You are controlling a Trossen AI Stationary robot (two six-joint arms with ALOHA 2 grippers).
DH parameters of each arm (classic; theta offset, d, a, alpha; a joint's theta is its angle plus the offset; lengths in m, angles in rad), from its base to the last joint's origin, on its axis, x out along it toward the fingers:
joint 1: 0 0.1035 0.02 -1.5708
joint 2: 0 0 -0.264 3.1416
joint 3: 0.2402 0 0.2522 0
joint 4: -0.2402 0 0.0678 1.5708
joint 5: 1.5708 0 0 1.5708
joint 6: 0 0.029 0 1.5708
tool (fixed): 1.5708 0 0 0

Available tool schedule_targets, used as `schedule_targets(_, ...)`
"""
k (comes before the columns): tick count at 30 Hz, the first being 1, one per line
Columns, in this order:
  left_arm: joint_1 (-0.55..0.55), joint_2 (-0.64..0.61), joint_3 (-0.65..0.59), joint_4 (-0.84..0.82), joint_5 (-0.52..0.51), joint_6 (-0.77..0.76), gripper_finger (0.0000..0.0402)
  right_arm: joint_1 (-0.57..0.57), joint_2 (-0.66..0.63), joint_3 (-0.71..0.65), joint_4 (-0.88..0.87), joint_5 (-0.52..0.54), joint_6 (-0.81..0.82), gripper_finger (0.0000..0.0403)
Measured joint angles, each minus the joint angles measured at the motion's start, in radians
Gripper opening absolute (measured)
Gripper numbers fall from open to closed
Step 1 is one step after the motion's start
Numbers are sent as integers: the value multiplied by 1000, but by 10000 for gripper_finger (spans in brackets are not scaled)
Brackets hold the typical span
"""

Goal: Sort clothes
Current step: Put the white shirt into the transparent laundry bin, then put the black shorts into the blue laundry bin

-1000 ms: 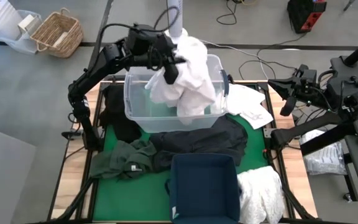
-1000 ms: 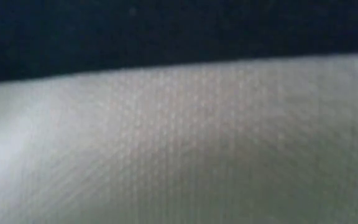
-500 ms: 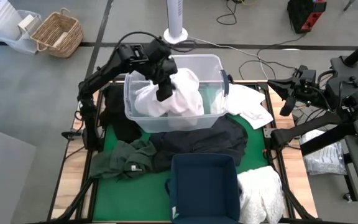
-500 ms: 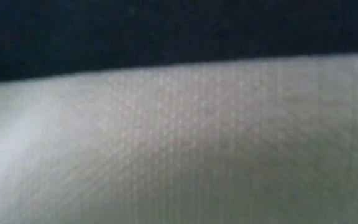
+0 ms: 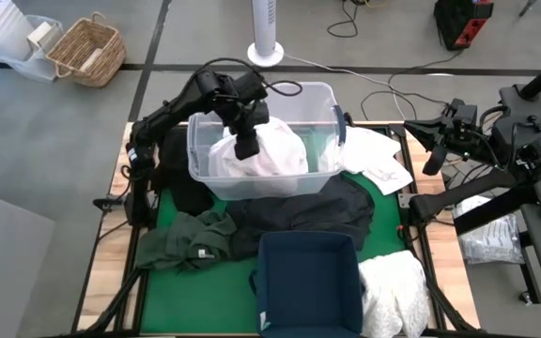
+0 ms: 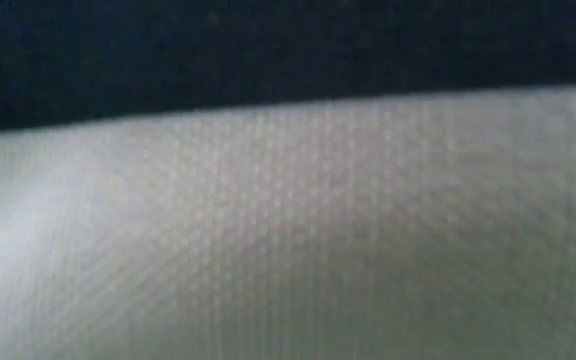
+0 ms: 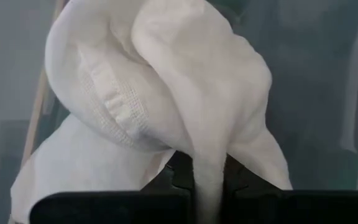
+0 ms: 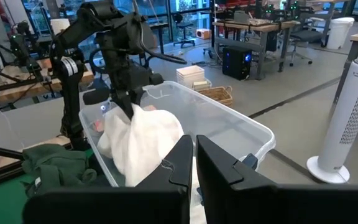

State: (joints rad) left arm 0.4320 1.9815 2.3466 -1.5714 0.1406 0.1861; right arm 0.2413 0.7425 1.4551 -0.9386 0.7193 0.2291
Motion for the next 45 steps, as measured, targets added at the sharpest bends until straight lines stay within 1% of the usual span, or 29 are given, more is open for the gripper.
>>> schedule_targets(19,2,67,-4,0,-1,41,0,0,0,0,-2,0,0,13)
schedule_targets(21,2,69,-4,1,0,37,6,0,0,0,-2,0,0,13)
schedule_targets(24,2,69,-4,0,1,26,34,0,0,0,-2,0,0,13)
schedule_targets(31,2,69,-4,0,-1,23,130,0,0,0,-2,0,0,13)
schedule_targets(36,2,69,-4,1,-1,23,190,0,0,0,-2,0,0,13)
schedule_targets(41,2,69,-4,0,-2,27,228,0,0,0,-2,0,0,13)
schedule_targets(45,2,69,-4,1,-2,32,241,0,0,0,-2,0,0,13)
